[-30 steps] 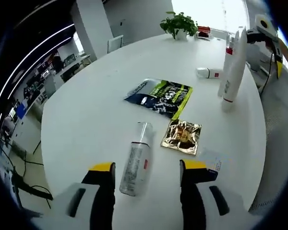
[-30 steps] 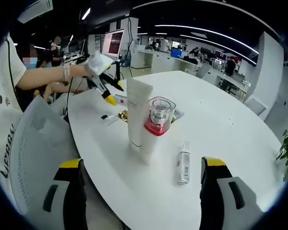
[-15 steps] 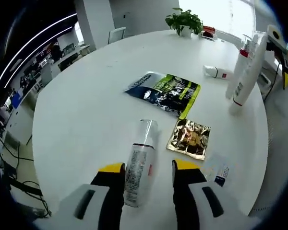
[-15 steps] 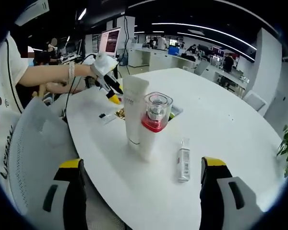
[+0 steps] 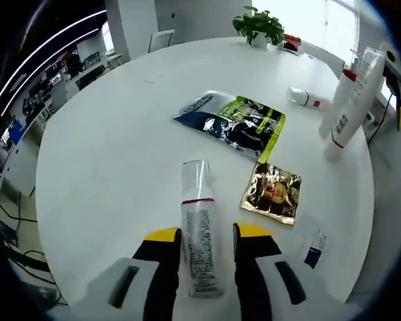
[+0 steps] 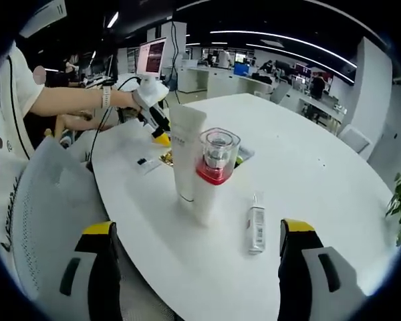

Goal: Arrange the skincare products in the storage area until every visible bottle or jar stands upright without overlapping.

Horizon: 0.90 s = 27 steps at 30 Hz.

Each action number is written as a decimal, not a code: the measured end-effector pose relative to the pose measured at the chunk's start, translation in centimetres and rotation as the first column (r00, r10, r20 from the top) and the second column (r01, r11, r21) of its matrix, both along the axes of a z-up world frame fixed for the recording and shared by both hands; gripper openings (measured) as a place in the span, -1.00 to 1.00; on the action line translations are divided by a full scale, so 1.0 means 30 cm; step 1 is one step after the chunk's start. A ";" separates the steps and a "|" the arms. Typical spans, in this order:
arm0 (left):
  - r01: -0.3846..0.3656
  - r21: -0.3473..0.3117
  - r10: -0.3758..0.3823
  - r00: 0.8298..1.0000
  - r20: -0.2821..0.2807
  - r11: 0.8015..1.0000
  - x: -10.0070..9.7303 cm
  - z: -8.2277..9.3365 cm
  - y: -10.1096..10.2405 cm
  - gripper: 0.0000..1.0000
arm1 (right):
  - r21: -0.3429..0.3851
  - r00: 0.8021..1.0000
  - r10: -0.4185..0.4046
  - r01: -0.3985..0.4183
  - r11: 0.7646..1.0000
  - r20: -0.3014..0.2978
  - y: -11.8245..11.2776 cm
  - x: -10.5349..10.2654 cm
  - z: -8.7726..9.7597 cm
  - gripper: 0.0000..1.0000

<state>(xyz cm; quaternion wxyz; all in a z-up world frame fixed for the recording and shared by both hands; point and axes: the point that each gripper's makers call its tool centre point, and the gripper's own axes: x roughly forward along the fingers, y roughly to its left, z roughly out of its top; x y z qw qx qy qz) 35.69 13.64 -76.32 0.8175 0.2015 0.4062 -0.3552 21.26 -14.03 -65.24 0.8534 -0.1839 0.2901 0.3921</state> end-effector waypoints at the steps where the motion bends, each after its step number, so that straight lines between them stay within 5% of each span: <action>1: -0.004 0.002 0.004 1.000 0.006 1.000 0.004 0.001 -0.001 -0.46 | 0.000 1.000 0.001 -0.001 1.000 -0.003 0.001 -0.001 -0.002 0.99; 7: -0.046 -0.024 0.046 0.999 -0.001 0.999 0.014 -0.003 0.008 -0.65 | 0.010 1.000 0.000 0.000 1.000 -0.012 0.011 -0.003 -0.013 0.99; 17: -0.124 -0.023 0.124 0.992 -0.006 0.992 0.009 -0.005 0.018 -0.67 | 0.041 1.000 0.008 -0.007 0.999 -0.020 0.043 -0.021 -0.020 0.99; 27: -0.117 0.000 0.117 0.993 -0.004 0.993 -0.024 0.014 -0.007 -0.67 | 0.074 0.999 0.033 -0.034 0.997 0.011 0.078 -0.029 0.012 0.99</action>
